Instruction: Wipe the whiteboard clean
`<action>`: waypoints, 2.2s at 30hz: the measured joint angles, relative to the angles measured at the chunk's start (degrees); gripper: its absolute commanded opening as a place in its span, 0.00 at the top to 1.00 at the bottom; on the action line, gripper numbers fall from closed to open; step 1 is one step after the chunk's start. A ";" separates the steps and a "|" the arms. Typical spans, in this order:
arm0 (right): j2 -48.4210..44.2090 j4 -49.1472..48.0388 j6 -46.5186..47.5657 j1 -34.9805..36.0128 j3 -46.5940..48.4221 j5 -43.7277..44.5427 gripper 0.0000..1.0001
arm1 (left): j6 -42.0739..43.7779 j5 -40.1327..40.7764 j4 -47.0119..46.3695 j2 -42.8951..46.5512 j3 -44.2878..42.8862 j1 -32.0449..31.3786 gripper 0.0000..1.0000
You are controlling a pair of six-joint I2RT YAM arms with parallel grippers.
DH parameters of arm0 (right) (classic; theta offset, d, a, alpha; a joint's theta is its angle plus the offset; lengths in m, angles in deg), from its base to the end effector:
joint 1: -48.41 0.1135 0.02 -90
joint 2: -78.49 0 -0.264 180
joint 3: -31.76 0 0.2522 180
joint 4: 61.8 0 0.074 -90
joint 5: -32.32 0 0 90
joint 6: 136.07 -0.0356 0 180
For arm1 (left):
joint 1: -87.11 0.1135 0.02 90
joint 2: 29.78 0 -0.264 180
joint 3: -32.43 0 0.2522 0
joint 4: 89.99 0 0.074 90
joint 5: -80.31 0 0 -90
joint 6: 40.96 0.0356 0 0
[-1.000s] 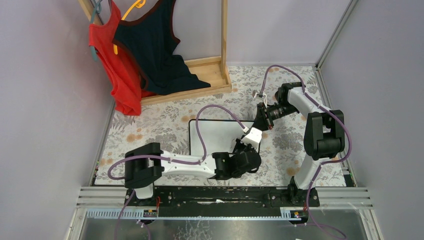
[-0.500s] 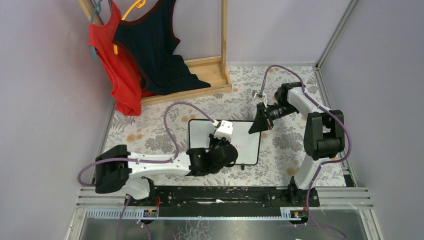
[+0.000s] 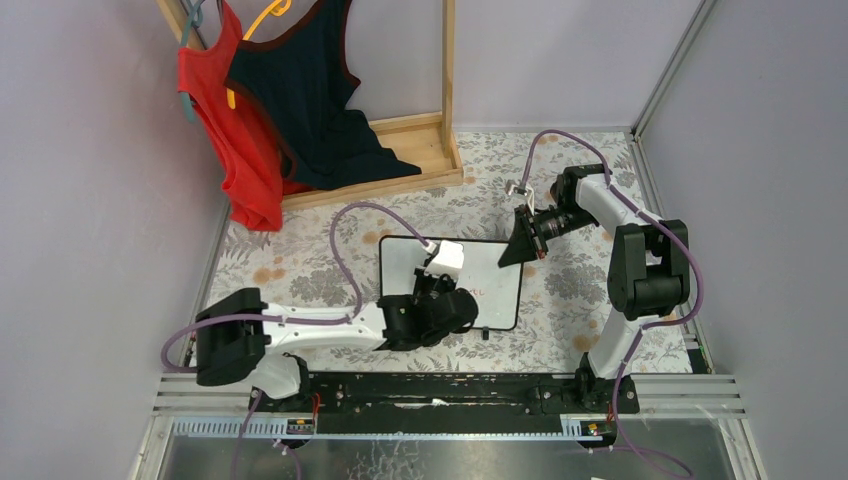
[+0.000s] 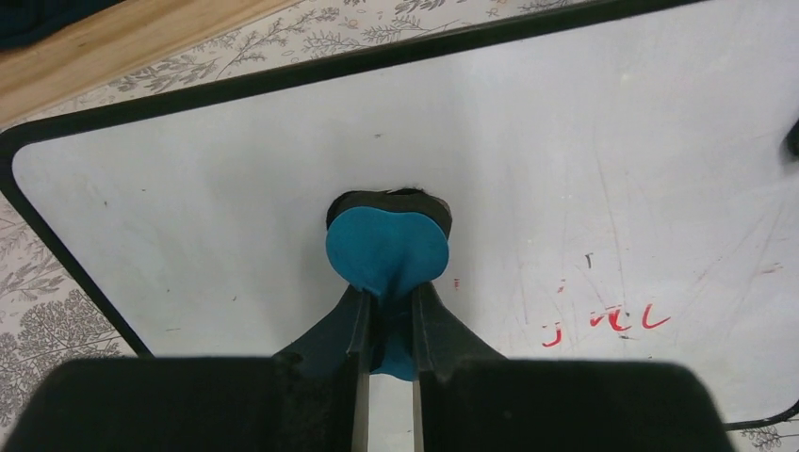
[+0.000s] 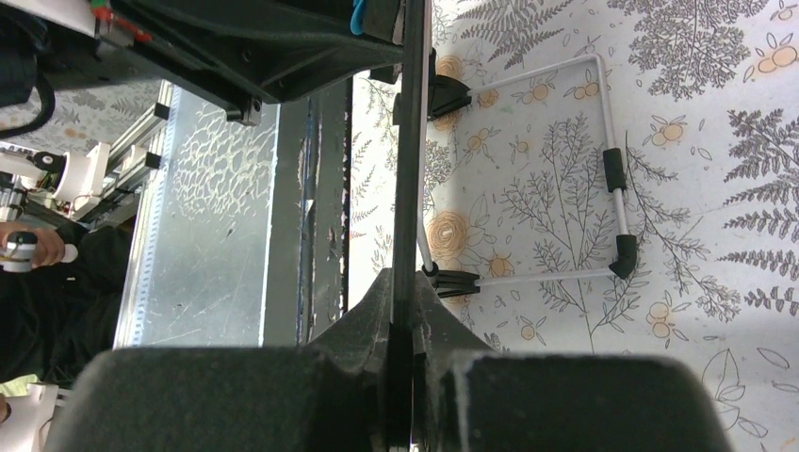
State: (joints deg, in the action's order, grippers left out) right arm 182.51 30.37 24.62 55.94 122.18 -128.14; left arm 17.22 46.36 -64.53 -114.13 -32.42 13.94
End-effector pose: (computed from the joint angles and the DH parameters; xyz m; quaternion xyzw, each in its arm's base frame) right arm 0.2987 0.0733 0.2277 -0.4490 0.6777 0.5455 0.2038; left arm 0.1146 -0.2769 0.2257 0.1195 0.8265 -0.0040 0.5502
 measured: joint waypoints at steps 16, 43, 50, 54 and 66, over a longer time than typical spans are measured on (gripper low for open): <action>0.02 -0.04 -0.11 -0.57 0.00 0.31 1.00 | 4.48 -5.84 -6.69 -14.56 -11.89 -4.59 1.00; 0.02 -0.07 0.48 0.13 0.00 -0.26 1.00 | -6.36 -1.66 6.10 0.57 2.05 -3.61 1.00; 0.02 -0.26 -0.37 -0.66 0.00 0.33 1.00 | -3.58 0.76 6.78 -7.34 -3.17 -4.04 1.00; 0.02 -0.46 -0.44 -1.07 0.04 0.37 1.00 | -1.14 0.52 5.97 -11.04 -6.47 -4.72 1.00; 0.02 -0.55 0.52 -1.03 0.09 0.26 1.00 | 3.41 -7.50 -4.07 -20.59 -17.05 -5.88 1.00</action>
State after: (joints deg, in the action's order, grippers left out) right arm 182.54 29.82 25.15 54.91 122.27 -127.88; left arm 20.63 38.86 -68.59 -134.72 -49.47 8.06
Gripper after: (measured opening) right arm 0.101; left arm 0.100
